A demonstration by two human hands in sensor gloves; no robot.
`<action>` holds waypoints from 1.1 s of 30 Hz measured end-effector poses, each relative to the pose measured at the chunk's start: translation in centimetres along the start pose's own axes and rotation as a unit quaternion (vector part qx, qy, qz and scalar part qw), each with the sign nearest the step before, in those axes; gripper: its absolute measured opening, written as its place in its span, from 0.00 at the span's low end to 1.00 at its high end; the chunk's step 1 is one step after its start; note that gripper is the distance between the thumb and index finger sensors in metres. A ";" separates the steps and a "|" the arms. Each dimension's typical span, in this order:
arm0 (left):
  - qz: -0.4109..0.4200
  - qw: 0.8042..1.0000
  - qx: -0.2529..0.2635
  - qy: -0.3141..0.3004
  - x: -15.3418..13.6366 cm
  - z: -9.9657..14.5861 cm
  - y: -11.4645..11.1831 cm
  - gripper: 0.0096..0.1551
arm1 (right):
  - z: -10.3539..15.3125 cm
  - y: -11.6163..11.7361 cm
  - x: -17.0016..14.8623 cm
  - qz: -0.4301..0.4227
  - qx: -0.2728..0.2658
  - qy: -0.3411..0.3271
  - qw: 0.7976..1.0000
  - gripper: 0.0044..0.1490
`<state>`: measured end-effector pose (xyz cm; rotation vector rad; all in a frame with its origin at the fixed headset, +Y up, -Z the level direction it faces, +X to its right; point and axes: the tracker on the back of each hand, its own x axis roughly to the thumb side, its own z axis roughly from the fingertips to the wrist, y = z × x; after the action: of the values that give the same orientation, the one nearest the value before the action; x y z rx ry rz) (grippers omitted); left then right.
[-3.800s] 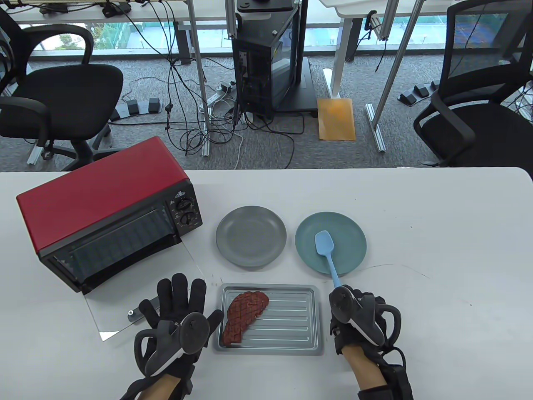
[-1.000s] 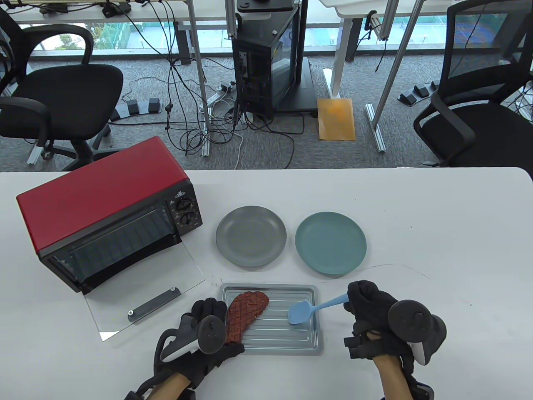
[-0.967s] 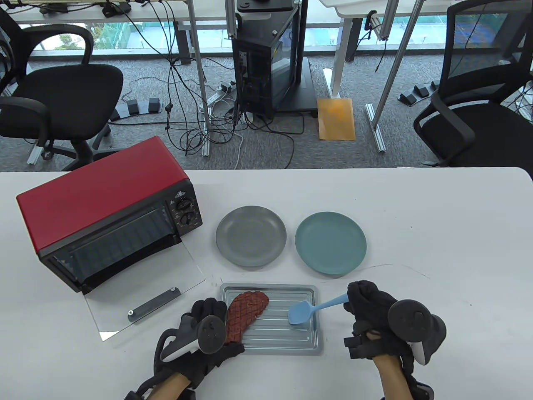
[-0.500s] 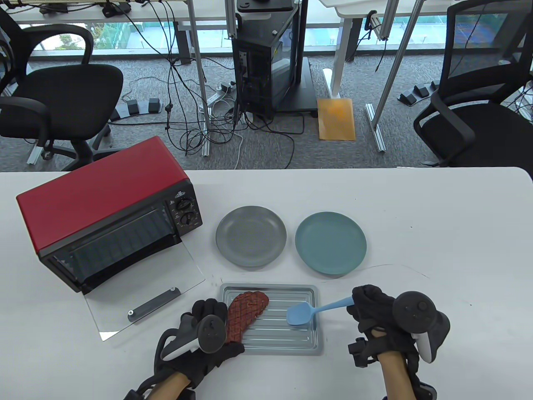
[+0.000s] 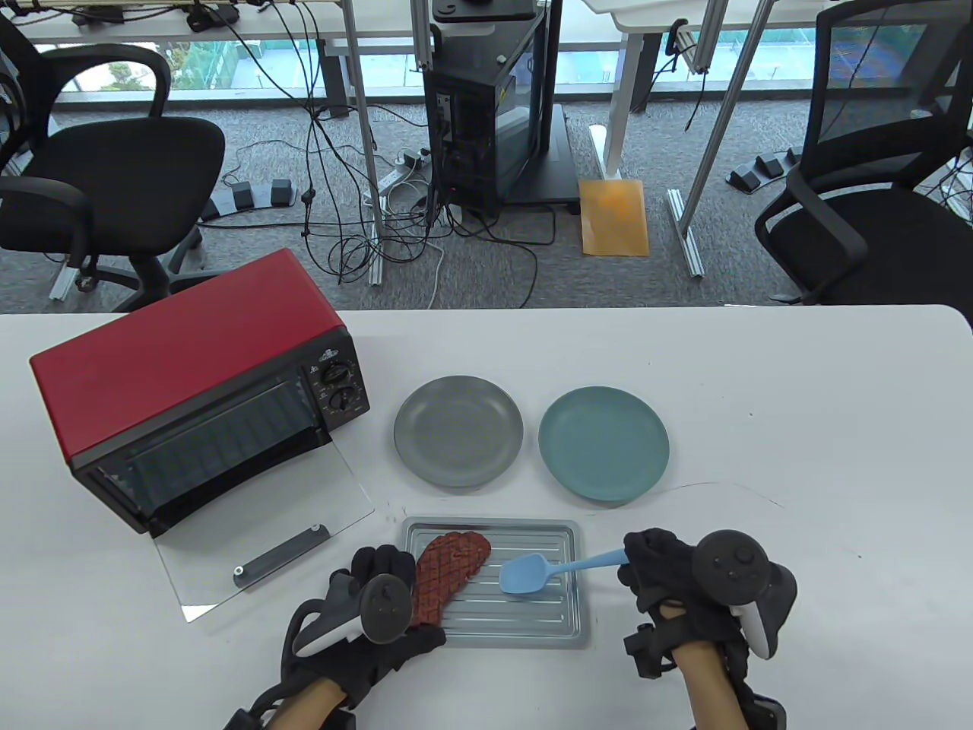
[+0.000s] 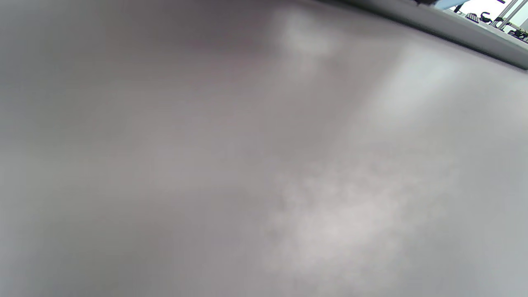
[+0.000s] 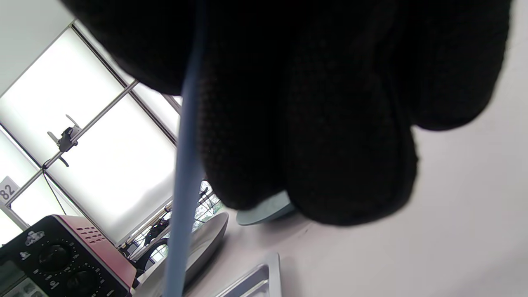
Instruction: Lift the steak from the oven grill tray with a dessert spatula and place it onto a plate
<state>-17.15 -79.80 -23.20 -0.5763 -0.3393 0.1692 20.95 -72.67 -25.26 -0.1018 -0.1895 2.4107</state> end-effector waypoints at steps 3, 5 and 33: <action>0.001 1.000 0.000 -0.001 0.0 0.0 0.0 0.55 | 0.1 0.9 0.4 0.020 0.012 -0.014 1.000 0.32; 0.002 1.000 -0.001 -0.002 -0.1 0.0 0.0 0.55 | 0.2 1.5 0.5 0.017 0.020 -0.016 1.000 0.32; 0.005 1.000 -0.003 -0.011 -0.4 -0.2 -0.1 0.55 | 0.5 3.3 0.8 -0.043 0.069 -0.017 0.997 0.32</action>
<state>-17.41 -80.03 -23.43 -0.5829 -0.3576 0.1843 18.14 -74.70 -25.39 0.0099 -0.0408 2.3334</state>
